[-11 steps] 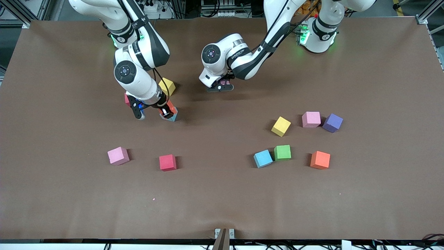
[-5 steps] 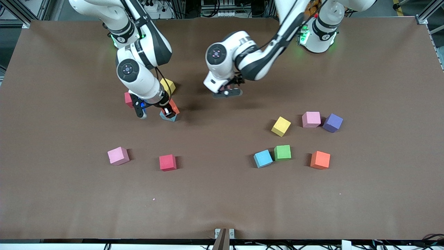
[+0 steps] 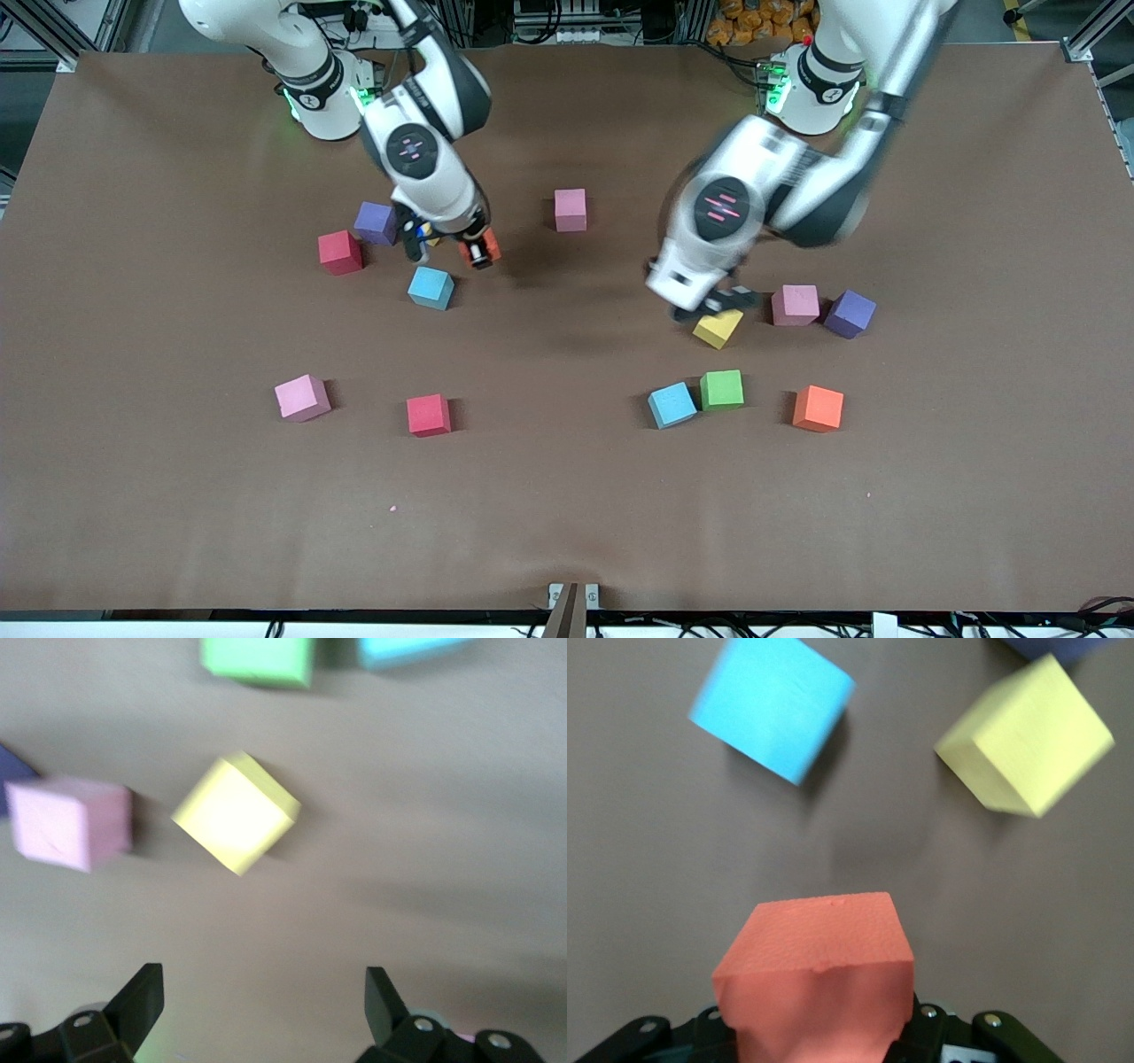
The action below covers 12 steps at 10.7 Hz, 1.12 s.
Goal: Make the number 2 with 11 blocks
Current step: 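Grasp another pink block with the left gripper while the right gripper carries orange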
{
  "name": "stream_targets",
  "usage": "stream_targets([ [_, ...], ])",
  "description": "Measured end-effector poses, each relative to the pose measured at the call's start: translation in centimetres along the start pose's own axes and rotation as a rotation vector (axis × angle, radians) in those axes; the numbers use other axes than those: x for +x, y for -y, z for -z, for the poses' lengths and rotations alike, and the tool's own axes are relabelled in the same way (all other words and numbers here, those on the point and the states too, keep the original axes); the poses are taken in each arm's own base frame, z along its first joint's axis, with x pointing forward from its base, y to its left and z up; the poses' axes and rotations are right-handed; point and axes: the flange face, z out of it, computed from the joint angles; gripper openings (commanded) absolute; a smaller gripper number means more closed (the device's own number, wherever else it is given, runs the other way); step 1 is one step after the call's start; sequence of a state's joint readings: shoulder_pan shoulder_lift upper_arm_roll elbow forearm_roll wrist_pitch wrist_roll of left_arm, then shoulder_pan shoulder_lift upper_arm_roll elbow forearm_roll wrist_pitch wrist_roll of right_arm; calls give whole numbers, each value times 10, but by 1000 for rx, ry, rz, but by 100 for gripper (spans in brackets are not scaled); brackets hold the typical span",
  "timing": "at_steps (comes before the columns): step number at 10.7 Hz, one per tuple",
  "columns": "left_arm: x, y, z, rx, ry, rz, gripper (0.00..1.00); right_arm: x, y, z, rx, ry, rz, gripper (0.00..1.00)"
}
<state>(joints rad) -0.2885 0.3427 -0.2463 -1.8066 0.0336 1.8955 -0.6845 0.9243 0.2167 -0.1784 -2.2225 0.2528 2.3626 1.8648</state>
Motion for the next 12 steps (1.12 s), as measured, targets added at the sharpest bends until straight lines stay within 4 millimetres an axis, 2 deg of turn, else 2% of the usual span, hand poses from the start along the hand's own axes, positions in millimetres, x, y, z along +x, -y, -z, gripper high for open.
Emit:
stream_targets([
  [2, 33, 62, -7, 23, -5, -45, 100, -25, -17, -15, 3, -12, -60, 35],
  [5, 50, 120, -36, 12, -49, -84, 100, -54, -35, -43, 23, -28, -135, 35],
  [7, 56, 146, -70, -2, -87, -152, 100, -71, -48, -68, 24, -50, -141, 35],
  [9, 53, 164, -95, -1, -86, -179, 100, -75, -49, -82, 43, -52, -171, 35],
  [12, 48, 165, -106, 2, -72, -180, 100, -78, -50, -86, 46, -38, -221, 35],
])
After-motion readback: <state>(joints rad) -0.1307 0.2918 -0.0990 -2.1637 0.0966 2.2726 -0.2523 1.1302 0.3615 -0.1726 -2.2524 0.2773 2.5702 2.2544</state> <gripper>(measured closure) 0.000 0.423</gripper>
